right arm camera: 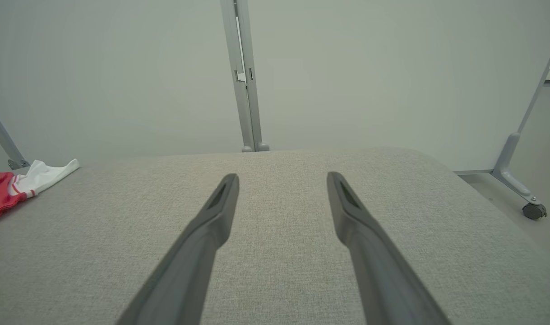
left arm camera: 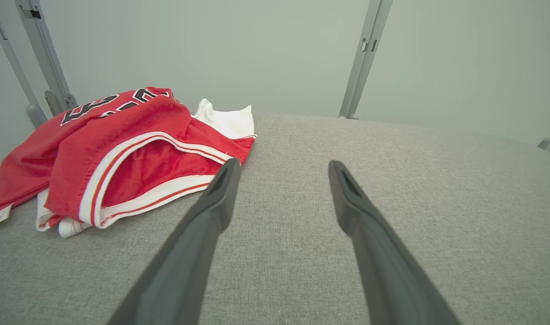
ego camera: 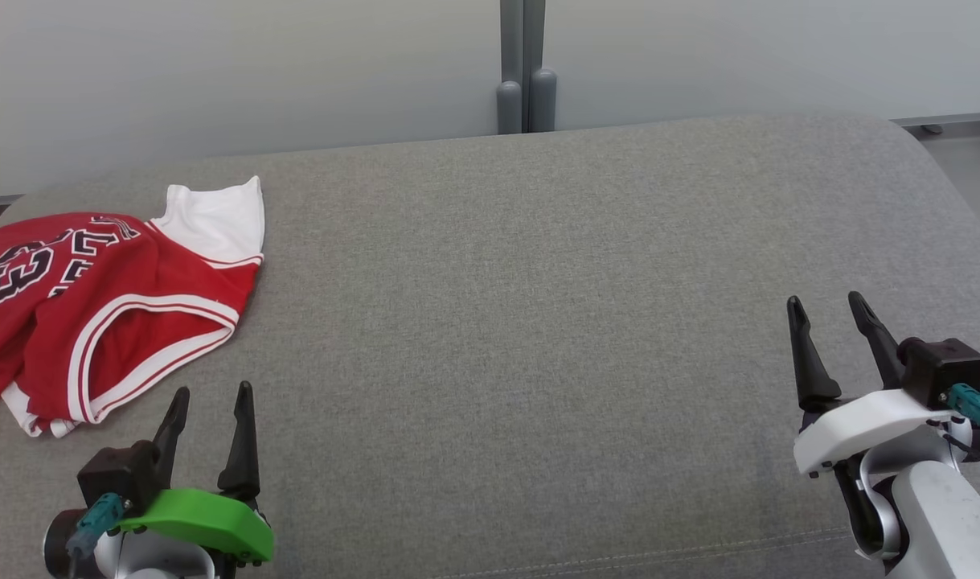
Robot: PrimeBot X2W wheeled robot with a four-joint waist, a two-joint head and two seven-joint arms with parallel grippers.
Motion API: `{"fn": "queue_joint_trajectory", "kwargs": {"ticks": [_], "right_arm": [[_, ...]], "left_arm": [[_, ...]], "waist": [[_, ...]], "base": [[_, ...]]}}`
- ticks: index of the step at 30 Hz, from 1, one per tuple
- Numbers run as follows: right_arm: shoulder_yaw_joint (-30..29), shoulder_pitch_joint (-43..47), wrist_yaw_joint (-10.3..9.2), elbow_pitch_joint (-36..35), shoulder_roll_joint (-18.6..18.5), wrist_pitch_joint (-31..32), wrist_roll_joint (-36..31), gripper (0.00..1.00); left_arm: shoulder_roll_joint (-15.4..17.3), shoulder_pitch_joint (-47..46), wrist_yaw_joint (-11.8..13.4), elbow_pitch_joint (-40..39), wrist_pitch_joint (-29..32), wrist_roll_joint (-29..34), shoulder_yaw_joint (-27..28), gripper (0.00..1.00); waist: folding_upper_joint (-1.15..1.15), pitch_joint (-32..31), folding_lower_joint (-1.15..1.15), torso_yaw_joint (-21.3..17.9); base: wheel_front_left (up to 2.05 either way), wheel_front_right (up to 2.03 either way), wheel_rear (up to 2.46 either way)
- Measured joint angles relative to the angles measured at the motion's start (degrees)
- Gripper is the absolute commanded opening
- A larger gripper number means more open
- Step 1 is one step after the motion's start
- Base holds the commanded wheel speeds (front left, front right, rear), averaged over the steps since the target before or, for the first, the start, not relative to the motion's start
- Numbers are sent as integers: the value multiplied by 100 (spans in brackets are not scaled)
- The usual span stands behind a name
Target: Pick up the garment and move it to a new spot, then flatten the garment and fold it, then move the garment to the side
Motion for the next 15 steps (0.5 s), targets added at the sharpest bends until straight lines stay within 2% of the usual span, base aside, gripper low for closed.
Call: {"fn": "queue_joint_trajectory", "kwargs": {"ticks": [7, 15], "right_arm": [[-163, 7, 0, -3, 35, -170, -394, 100], [-292, 12, 107, 21, 52, -193, -512, 100]], "left_arm": [[-11, 0, -45, 49, -154, 622, 56, 100], [-35, 0, -98, 82, -154, 683, 119, 100]], "waist": [[0, -13, 0, -18], [0, -10, 0, -21]], "base": [[0, 0, 0], [0, 0, 0]]}}
